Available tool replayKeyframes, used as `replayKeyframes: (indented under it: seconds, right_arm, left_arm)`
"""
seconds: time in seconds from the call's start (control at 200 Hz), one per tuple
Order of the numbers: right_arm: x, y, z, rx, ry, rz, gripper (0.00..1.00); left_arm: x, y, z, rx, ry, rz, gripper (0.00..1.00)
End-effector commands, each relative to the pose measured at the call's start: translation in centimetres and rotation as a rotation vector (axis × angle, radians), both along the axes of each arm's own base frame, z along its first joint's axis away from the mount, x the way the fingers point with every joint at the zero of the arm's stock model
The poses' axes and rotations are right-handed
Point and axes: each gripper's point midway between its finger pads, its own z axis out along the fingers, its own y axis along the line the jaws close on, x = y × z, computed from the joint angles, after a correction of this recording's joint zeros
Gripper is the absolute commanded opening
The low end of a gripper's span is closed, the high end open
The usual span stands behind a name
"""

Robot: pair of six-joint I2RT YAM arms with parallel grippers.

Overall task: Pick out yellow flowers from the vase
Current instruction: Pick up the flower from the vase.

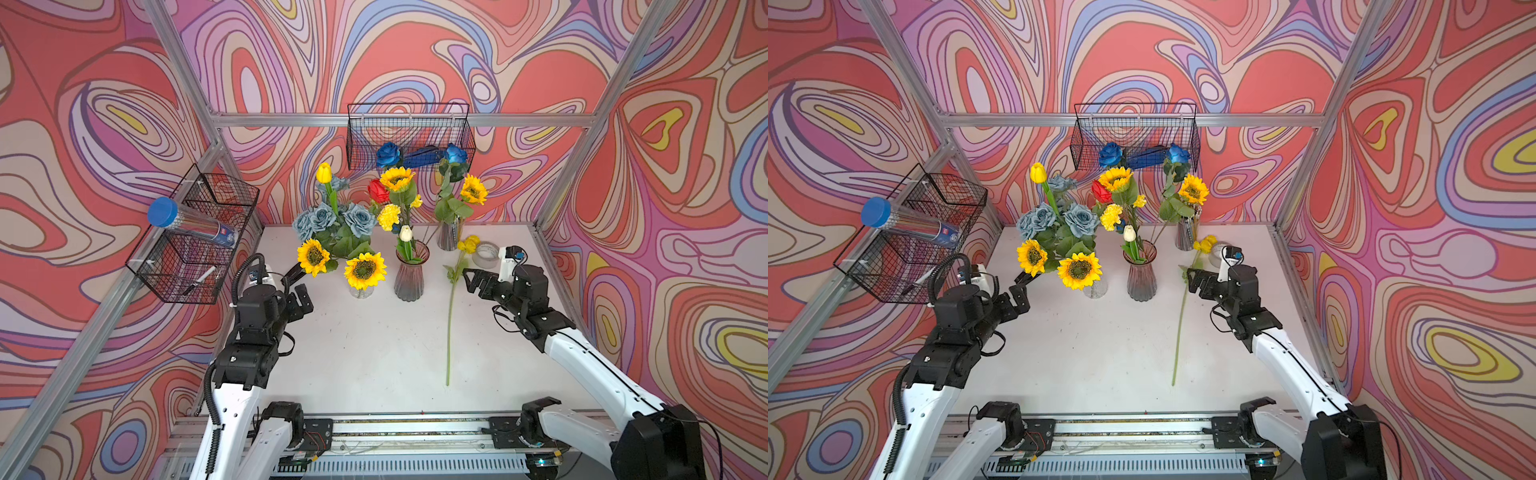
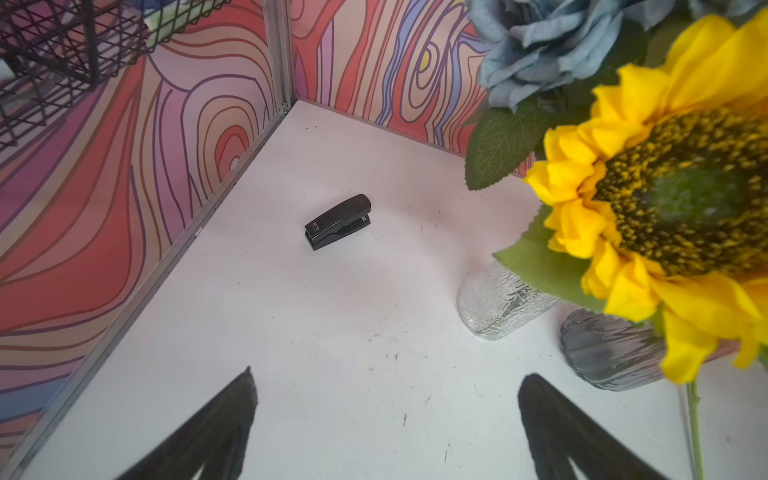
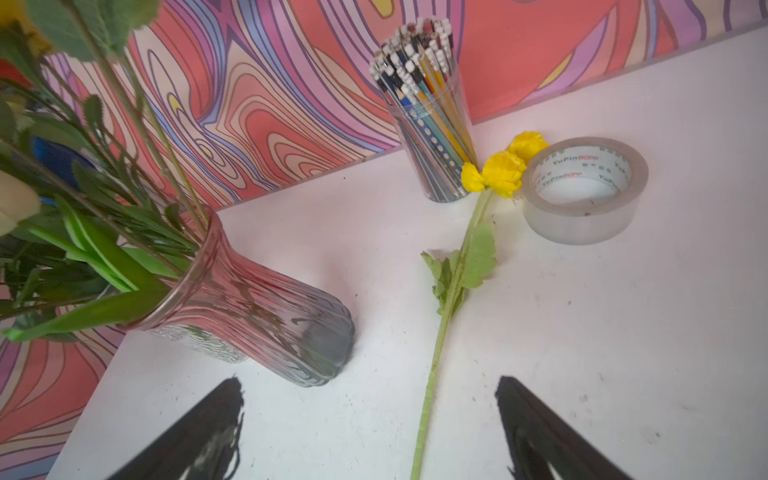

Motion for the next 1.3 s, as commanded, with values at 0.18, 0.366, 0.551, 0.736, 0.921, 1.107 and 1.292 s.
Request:
replayKeyframes:
  seconds: [0.18, 0.366, 0.551, 0.736, 0.921, 1.107, 1.292]
  right_arm:
    - [0.3, 2.8, 2.7, 0.079, -0.123, 0.121, 0.98]
    - [0.1, 3.0, 2.3, 0.073, -0.163, 0.139, 0.98]
    - [0.4, 3.3, 2.8, 0.066, -0.224, 0.159, 0.98]
    - [1.3, 3.7, 2.9, 0.068, -0.245, 0.173, 0.98]
    - [1.9, 4.0, 3.3, 0.047, -0.27, 0.175, 0.91]
    - [2.0, 4.2, 3.4, 0.04, -0.299, 0.188, 0.84]
    - [2.3, 5.2, 3.4, 0.052, -0.331, 0.228, 0.78]
  left_arm:
    - [0.0, -0.7, -0.3, -0.036, -0.014, -0.034, 1.0]
    - [-0.2, -0.5, -0.1, -0.02, -0.035, -0.032, 1.0]
    - [-0.6, -0.5, 0.3, -0.013, -0.078, -0.037, 1.0]
    - [-0.5, -0.6, 0.2, -0.01, -0.078, -0.048, 1.0]
    - [-0.5, -0.6, 0.2, -0.005, -0.074, -0.045, 1.0]
    - [-0.4, -0.6, -0.1, -0.001, -0.072, -0.048, 1.0]
    - [-0.8, -0.4, 0.1, 0.009, -0.102, -0.039, 1.0]
